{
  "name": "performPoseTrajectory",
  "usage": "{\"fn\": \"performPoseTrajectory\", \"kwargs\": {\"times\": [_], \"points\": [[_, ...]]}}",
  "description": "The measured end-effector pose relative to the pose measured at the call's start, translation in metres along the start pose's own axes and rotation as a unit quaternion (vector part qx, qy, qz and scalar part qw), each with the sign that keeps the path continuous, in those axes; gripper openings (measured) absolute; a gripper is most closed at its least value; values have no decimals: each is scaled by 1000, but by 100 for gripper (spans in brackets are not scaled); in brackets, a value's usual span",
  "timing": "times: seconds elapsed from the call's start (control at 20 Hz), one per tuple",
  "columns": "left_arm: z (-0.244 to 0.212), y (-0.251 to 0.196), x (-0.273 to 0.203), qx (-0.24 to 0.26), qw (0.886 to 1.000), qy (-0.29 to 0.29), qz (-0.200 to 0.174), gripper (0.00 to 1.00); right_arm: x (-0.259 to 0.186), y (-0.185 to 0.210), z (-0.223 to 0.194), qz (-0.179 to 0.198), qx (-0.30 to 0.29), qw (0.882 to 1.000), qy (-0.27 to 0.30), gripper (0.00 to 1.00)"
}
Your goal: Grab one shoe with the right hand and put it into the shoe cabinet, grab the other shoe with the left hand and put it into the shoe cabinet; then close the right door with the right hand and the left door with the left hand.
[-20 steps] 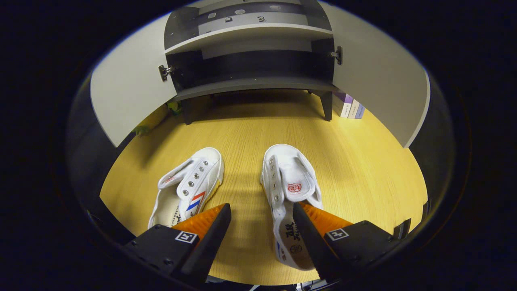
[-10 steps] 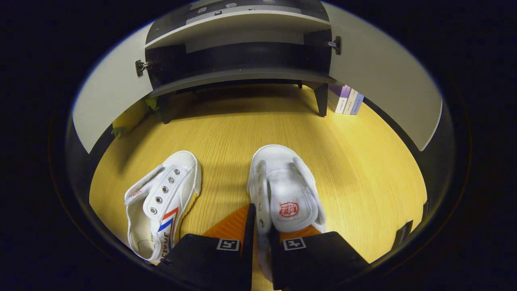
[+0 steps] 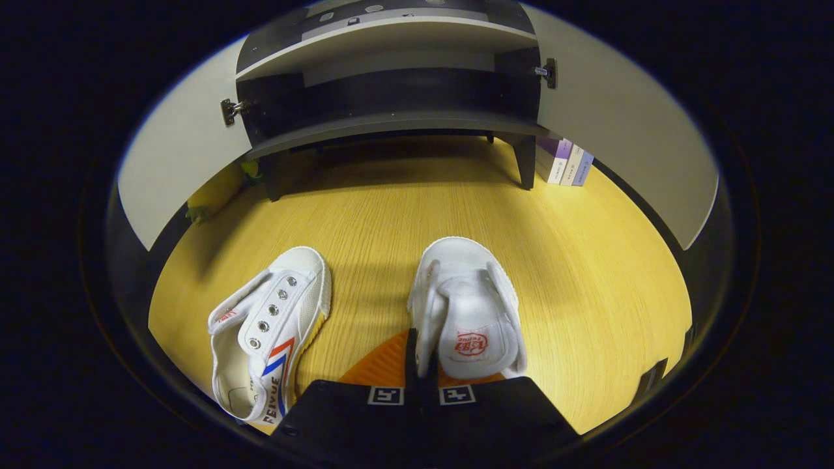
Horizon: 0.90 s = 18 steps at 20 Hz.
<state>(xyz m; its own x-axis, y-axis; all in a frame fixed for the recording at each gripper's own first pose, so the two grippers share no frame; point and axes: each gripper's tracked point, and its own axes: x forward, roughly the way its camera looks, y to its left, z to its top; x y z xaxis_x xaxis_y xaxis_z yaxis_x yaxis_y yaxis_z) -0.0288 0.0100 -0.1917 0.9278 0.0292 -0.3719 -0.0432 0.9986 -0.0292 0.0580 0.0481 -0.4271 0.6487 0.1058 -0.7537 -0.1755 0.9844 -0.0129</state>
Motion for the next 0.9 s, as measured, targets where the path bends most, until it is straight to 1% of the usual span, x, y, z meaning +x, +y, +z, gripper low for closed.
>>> {"fn": "performPoseTrajectory", "kwargs": {"times": [0.1, 0.2, 0.35, 0.5, 0.75, 0.85, 0.9], "points": [[2, 1, 0, 2, 1000, -2, -1, 96, -7, 3, 2, 5, 9, 1000, -3, 5], [4, 1, 0, 6, 1000, -5, 0, 96, -16, 2, 9, -1, 10, 1000, -13, 5], [8, 0, -2, 11, 1000, -13, -3, 96, -36, 3, 36, -4, -8, 999, -44, 5], [9, 1, -4, 10, 1000, -17, -2, 96, -64, 7, 78, 3, -33, 996, -82, 5], [12, 4, -9, 2, 1000, -26, -1, 96, -113, 15, 163, 5, -53, 987, -151, 5], [18, 9, -12, 11, 999, -31, 7, 96, -132, 25, 197, 15, -52, 983, -178, 5], [21, 15, -13, 20, 999, -36, 17, 96, -141, 29, 213, 20, -48, 981, -189, 5]]}}
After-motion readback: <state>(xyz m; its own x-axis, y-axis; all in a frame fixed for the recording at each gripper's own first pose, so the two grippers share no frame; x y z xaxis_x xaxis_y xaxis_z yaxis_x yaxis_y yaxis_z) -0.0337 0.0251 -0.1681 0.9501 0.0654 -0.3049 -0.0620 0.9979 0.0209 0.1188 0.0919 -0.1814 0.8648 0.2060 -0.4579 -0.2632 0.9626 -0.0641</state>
